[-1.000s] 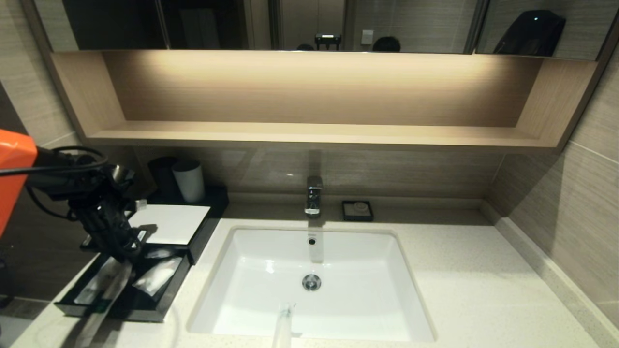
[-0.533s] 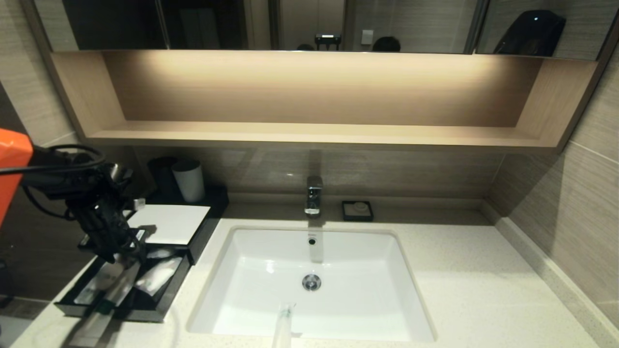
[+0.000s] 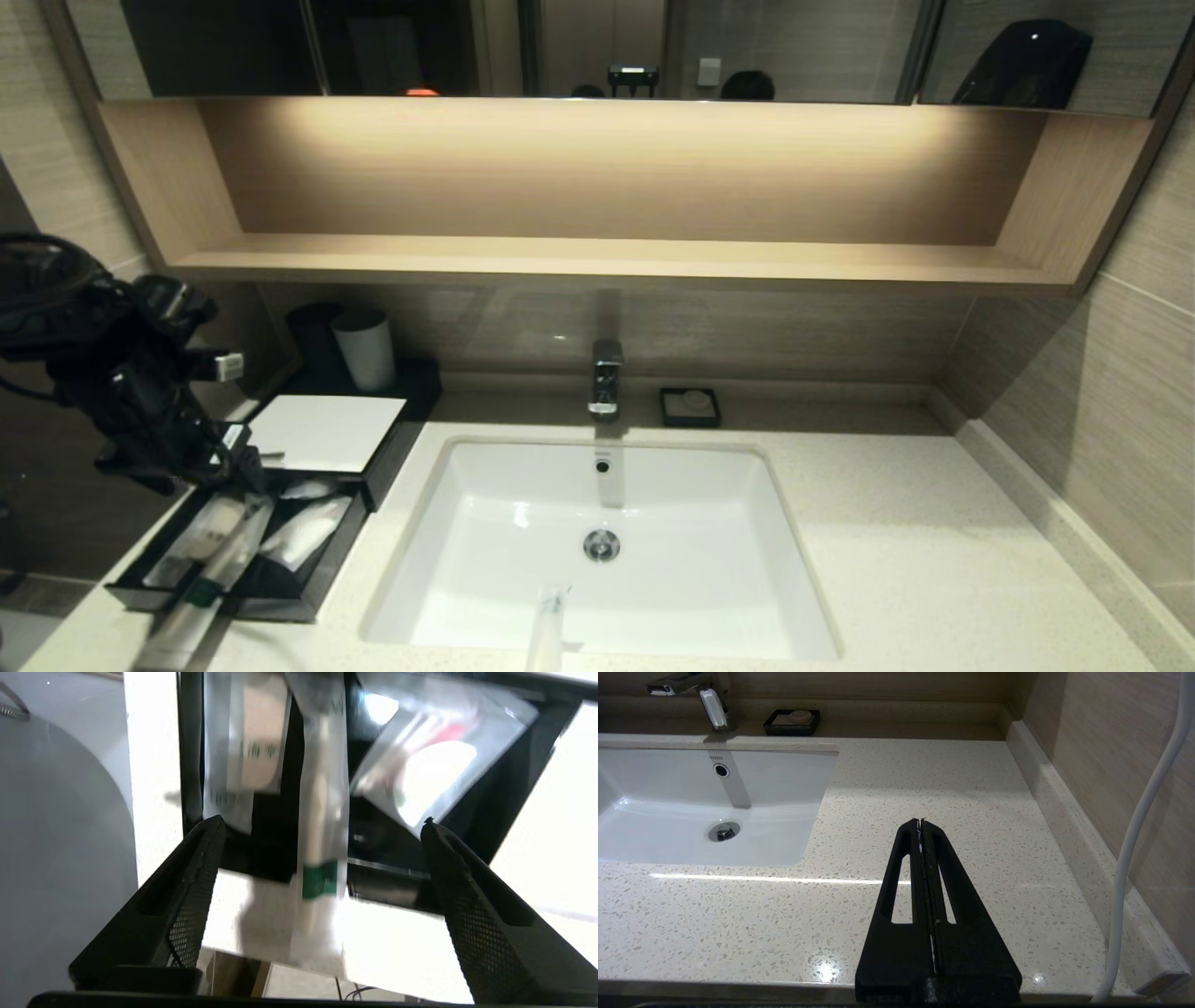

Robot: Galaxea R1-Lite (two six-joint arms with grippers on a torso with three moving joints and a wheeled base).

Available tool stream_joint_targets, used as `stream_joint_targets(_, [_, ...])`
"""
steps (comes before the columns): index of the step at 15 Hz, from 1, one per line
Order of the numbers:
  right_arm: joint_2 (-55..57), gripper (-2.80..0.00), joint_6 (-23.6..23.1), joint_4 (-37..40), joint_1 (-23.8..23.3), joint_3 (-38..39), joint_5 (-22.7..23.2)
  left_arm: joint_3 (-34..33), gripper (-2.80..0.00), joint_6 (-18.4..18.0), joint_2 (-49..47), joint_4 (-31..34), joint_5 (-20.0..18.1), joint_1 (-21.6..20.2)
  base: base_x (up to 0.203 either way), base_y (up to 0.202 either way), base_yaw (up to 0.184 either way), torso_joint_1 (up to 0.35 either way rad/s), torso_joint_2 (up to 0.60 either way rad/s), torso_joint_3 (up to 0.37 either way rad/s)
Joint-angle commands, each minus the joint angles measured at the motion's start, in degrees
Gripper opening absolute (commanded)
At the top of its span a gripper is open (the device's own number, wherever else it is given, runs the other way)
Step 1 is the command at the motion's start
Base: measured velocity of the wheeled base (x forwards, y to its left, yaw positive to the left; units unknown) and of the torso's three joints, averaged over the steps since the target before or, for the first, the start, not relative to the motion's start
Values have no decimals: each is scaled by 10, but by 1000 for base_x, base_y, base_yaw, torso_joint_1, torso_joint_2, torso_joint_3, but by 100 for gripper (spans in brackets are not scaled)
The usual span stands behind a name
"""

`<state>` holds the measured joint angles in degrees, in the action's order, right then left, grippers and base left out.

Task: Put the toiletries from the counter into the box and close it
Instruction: Place the bathroom toiletry into the drawer

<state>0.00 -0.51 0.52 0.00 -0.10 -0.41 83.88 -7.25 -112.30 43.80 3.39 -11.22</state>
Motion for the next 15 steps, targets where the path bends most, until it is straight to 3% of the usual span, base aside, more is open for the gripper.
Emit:
stream_joint_targets(1, [-1,-280,0,0,0,0,0,-48,-280,7,71,1,0,0,0,0,0,0,0,0])
stream_joint_targets(9, [0,-280,0,0,0,0,1,-199,-280,25,158,-5,3,-1,0,0,0,0,0,0])
stream_joint_targets(15, [-1,-280,0,0,0,0,0,-259,-280,26,164,-6,2,-2,0,0,0,0,0,0])
